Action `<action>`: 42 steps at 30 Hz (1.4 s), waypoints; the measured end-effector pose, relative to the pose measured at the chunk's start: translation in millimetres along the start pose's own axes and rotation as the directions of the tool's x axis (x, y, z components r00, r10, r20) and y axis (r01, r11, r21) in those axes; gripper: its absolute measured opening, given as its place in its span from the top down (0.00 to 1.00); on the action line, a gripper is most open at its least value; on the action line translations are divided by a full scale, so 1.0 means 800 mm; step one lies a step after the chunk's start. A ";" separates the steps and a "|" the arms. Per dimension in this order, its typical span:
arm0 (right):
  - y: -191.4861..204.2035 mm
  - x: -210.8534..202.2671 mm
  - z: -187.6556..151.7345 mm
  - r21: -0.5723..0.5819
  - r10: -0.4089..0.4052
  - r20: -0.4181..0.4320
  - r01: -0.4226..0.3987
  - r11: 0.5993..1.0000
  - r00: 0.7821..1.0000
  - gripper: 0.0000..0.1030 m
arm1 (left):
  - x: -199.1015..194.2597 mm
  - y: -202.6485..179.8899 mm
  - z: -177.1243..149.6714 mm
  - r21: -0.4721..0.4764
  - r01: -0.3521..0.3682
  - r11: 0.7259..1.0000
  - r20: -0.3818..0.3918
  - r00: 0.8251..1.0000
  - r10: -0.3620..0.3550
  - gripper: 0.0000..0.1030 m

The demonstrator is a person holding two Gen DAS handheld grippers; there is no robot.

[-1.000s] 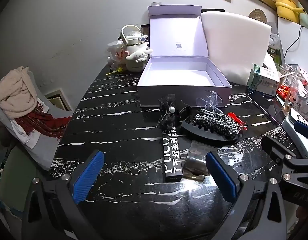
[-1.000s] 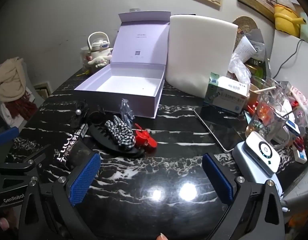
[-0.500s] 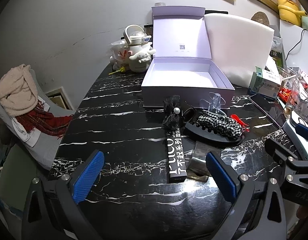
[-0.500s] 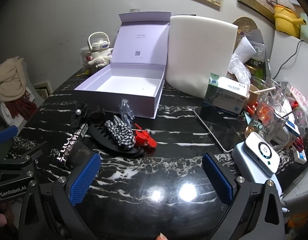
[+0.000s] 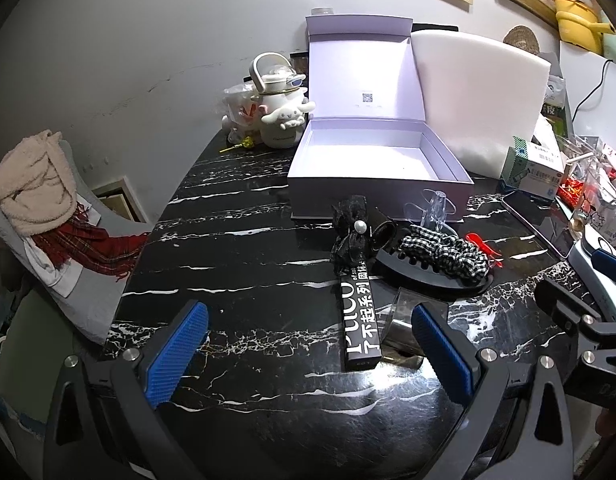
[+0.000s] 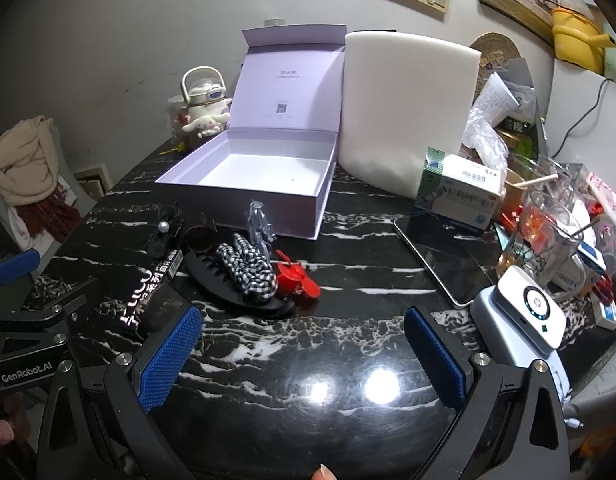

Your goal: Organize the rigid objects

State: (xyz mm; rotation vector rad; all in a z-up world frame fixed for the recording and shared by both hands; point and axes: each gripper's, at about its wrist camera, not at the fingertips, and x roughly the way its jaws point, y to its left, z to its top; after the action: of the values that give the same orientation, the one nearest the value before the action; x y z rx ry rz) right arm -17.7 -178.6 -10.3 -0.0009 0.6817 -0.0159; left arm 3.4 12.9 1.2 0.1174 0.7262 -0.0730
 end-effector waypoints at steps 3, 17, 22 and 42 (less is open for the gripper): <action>0.000 0.000 0.000 -0.002 0.017 -0.007 -0.017 1.000 1.000 0.00 | 0.000 0.002 0.001 -0.008 -0.002 1.000 0.001 1.000 0.002 0.00; -0.001 -0.006 0.000 -0.006 0.017 0.009 -0.017 1.000 1.000 0.00 | 0.000 0.006 0.001 -0.019 0.003 1.000 -0.004 1.000 -0.003 0.00; -0.001 -0.006 -0.001 -0.008 0.021 0.016 -0.021 1.000 1.000 0.00 | -0.001 0.003 0.001 -0.015 0.004 1.000 -0.002 1.000 -0.004 0.00; -0.003 -0.003 -0.004 -0.009 0.027 0.008 -0.026 1.000 1.000 0.00 | 0.000 -0.002 0.000 -0.009 0.012 1.000 -0.009 1.000 -0.012 0.00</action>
State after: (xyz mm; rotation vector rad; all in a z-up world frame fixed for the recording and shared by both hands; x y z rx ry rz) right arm -21.7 -180.8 -11.4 -0.0004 0.6732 0.0126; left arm 3.3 11.5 1.4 0.1048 0.7365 -0.0806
